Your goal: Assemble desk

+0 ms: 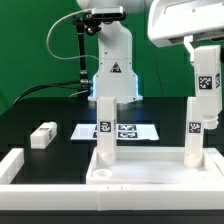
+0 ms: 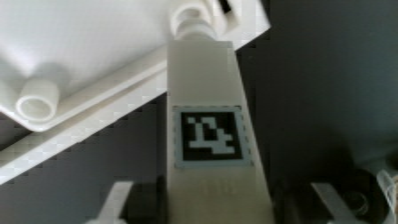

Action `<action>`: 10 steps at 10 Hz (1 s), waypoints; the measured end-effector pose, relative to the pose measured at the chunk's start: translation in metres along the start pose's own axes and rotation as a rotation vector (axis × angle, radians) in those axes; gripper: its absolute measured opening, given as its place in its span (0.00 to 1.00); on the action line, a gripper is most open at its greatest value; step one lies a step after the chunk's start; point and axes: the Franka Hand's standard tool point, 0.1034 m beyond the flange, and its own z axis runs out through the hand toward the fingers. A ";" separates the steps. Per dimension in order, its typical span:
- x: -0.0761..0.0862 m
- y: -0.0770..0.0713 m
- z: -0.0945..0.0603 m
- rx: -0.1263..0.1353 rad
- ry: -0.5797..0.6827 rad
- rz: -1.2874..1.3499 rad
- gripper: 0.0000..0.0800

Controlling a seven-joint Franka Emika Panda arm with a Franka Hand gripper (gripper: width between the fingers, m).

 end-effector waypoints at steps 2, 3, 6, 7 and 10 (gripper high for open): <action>-0.003 -0.004 0.001 0.012 -0.026 0.008 0.36; -0.004 -0.005 0.001 0.018 -0.034 -0.002 0.36; -0.006 -0.006 0.016 0.074 0.021 -0.280 0.36; -0.004 -0.002 0.021 0.099 0.042 -0.365 0.36; -0.007 0.004 0.026 0.112 0.041 -0.361 0.36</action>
Offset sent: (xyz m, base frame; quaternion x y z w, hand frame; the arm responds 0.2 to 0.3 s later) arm -0.0022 -0.0431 -0.0097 -0.0631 0.2122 -0.2998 0.9279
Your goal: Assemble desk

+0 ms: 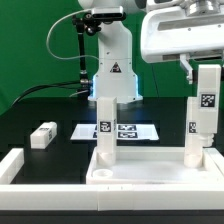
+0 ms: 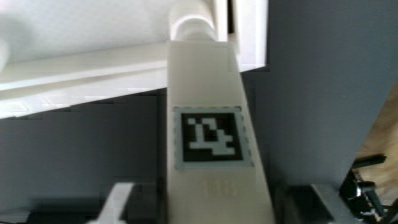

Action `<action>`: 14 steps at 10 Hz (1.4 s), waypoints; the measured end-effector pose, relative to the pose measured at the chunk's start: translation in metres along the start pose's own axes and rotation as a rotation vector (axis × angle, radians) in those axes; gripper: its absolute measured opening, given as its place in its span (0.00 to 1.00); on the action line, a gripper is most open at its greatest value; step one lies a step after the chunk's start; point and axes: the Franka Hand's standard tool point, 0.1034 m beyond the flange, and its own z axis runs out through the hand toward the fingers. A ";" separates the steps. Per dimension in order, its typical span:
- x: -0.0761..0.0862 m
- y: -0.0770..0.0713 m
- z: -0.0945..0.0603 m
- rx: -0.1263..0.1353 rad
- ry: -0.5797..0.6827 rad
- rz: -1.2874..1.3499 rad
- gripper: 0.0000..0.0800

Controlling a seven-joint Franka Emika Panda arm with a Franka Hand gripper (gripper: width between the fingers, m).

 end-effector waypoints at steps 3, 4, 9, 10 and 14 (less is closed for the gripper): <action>0.002 -0.001 0.006 0.014 0.031 -0.052 0.36; 0.003 0.001 0.015 0.017 0.058 -0.085 0.36; 0.009 0.012 0.035 -0.018 0.068 -0.118 0.36; 0.007 0.013 0.037 -0.021 0.065 -0.108 0.36; -0.007 0.007 0.042 -0.015 0.045 -0.097 0.36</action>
Offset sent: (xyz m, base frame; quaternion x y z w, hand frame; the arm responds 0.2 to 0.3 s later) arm 0.0289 -0.0106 -0.0087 -0.0026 0.1216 -0.0929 0.9882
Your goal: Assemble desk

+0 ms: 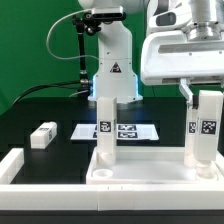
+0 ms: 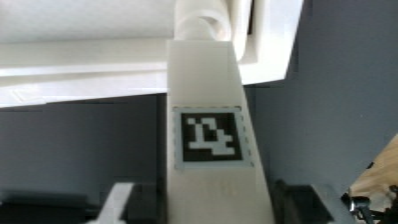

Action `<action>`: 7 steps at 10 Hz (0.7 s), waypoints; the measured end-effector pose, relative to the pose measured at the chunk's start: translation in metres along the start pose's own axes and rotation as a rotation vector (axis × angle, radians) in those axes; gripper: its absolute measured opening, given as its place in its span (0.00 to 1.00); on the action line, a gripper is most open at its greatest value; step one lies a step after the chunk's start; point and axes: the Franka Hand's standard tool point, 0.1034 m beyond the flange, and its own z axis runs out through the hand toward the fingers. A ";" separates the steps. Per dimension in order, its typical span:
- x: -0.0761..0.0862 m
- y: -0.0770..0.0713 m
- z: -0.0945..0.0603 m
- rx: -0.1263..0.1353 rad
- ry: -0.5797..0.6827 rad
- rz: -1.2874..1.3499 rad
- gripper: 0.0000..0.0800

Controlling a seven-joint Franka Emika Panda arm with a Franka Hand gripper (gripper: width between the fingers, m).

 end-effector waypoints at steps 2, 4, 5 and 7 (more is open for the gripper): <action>-0.001 -0.004 0.002 0.002 0.002 0.006 0.36; 0.001 -0.004 0.003 0.001 0.006 0.004 0.36; 0.001 -0.004 0.004 0.000 0.007 0.011 0.36; -0.003 -0.003 0.009 -0.006 -0.001 0.004 0.36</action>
Offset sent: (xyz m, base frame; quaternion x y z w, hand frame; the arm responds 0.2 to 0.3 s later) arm 0.0113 0.0032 -0.0040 -0.0006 0.0124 0.0111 0.9999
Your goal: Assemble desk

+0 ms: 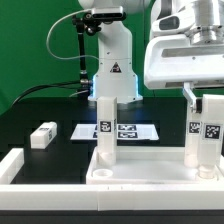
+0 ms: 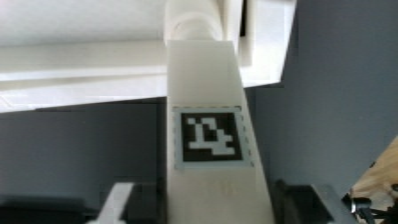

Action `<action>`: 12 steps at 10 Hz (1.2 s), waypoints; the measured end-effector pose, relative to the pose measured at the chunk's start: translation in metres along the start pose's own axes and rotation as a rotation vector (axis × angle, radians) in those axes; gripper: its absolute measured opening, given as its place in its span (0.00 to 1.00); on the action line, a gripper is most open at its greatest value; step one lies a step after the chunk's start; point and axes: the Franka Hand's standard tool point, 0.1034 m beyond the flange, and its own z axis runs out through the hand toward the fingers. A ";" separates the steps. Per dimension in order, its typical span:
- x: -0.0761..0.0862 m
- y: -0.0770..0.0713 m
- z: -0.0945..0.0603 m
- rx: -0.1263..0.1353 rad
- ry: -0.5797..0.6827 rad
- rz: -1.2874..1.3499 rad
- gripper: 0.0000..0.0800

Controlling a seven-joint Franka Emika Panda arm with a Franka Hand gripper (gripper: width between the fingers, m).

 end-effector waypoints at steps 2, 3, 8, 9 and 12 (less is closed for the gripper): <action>-0.001 0.000 0.001 -0.001 0.000 -0.006 0.36; -0.002 0.000 0.002 -0.001 0.001 -0.007 0.36; -0.005 -0.003 0.005 0.003 0.017 -0.013 0.36; -0.004 -0.003 0.004 0.003 0.016 -0.018 0.36; -0.004 -0.003 0.005 0.002 0.014 -0.034 0.36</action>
Offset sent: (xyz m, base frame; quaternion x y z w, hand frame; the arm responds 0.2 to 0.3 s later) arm -0.0005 0.0100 -0.0102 0.0185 0.0108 0.0195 0.9996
